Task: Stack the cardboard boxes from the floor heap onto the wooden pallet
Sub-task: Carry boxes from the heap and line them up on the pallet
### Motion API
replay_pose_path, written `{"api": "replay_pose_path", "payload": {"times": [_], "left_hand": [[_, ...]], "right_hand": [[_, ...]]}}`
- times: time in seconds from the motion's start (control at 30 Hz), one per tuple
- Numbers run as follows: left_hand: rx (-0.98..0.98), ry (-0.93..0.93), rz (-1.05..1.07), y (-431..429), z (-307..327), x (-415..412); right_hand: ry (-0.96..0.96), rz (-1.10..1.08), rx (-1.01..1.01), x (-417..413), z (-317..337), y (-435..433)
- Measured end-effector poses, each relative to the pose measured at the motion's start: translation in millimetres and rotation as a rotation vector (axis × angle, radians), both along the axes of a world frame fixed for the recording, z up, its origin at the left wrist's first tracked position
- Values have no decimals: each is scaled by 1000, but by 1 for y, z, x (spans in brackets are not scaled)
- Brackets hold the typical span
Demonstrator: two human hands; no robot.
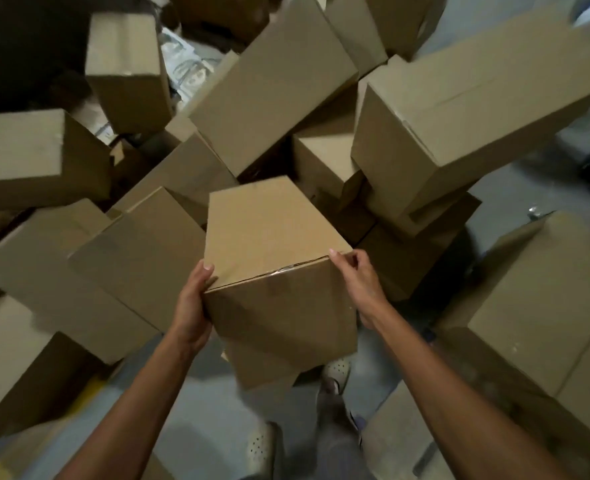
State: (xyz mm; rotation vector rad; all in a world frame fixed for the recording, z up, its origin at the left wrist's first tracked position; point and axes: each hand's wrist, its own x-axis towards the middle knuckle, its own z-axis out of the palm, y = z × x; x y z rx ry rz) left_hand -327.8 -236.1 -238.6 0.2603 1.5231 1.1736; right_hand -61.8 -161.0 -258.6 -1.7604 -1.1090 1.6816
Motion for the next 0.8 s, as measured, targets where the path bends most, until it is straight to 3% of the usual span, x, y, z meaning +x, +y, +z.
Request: {"api": "replay_pose_path", "payload": {"times": [0.4, 0.6, 0.8], "left_hand": [[202, 124, -301, -103, 198, -6], [286, 101, -387, -131, 244, 29], [243, 74, -459, -152, 270, 90]], "right_hand": [[-36, -250, 339, -8, 197, -176], [-38, -392, 394, 26, 240, -259], [-78, -461, 448, 84, 269, -335]]}}
